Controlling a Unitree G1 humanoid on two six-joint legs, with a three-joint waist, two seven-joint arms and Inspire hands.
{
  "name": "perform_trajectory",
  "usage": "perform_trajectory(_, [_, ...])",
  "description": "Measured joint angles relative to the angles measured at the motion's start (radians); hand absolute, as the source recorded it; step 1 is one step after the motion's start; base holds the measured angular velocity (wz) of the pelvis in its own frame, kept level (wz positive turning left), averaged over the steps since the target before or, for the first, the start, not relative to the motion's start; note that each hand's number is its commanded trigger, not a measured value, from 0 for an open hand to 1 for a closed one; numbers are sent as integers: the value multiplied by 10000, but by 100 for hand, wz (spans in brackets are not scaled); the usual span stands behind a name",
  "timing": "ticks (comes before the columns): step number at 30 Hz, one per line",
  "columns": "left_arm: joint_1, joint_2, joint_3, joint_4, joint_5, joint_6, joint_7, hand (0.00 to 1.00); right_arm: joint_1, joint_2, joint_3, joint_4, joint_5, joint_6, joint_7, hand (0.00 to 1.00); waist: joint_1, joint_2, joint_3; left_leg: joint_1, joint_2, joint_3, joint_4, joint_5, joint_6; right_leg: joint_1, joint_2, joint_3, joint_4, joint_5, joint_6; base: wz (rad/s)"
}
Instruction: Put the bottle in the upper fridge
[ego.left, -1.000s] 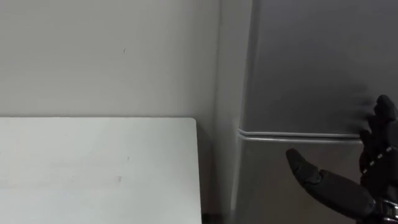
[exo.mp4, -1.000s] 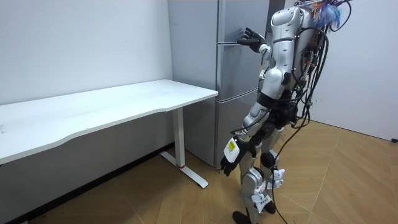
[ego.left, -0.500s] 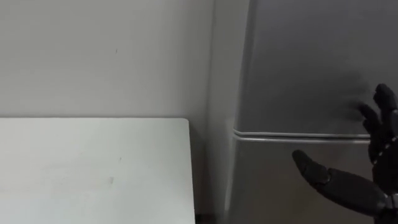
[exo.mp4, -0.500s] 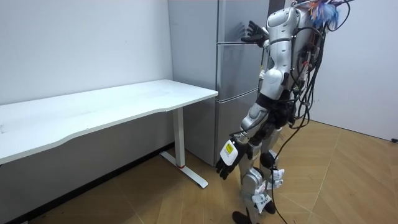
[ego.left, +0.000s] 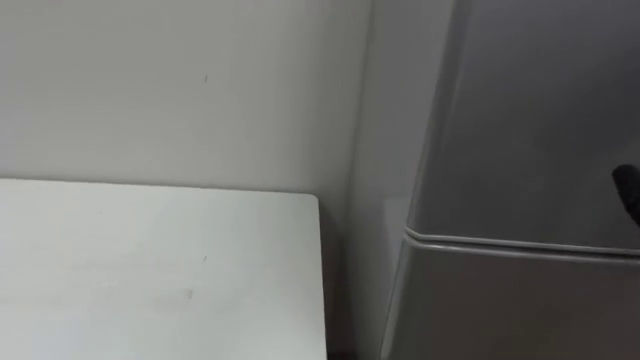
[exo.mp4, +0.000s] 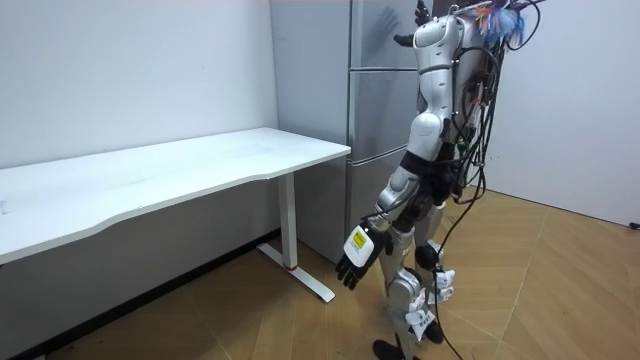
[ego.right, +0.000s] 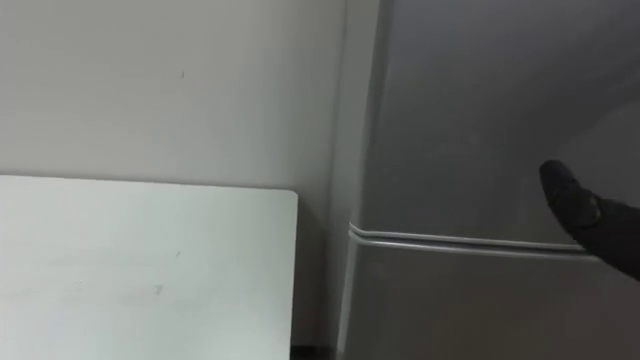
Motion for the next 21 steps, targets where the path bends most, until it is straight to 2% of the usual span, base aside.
perform_trajectory(1, [56,-1,117,-93,-1,14,24,0,38,-1,-240,68,-4,-1,-140,0,-80,-10,39,20,1,4,-12,0,0,1,5,8,-22,-18,-3,0])
perform_trajectory(2, [80,-1,142,-136,2,15,39,0,74,0,-349,100,-4,-1,-221,0,-98,-80,8,29,1,10,-23,-1,-1,9,5,10,-26,-31,-2,0])
perform_trajectory(3, [110,0,154,-157,4,16,103,0,176,0,-523,199,-8,-4,-405,0,-99,-82,28,36,4,74,-26,-2,-3,33,5,14,-55,-42,3,0])
perform_trajectory(5, [168,-2,154,-155,1,26,145,0,269,0,-583,431,-4,5,-716,0,-128,-136,-5,46,17,251,-27,-2,-2,59,11,40,-110,-41,3,0])
perform_trajectory(11, [171,-10,150,-154,-46,184,326,0,722,4,-631,1314,219,42,-1090,0,-278,-119,-12,52,11,250,-23,-4,-4,133,11,2,-191,-41,9,5])
perform_trajectory(14, [180,-62,150,-168,-10,374,338,0,976,8,-799,1711,518,149,-1133,0,-306,-13,-9,37,7,249,-36,-6,-3,112,11,15,-201,-50,20,0])
perform_trajectory(16, [204,-126,142,-167,-28,513,409,0,1062,11,-965,1970,834,278,-1213,0,-345,78,-42,51,4,250,-49,-8,1,109,7,35,-192,-54,25,0])
perform_trajectory(21, [278,-170,86,-585,-14,590,807,0,1259,194,-966,2465,1646,375,-1505,0,-410,274,-43,96,14,269,-35,-8,0,144,13,46,-209,-52,23,0])
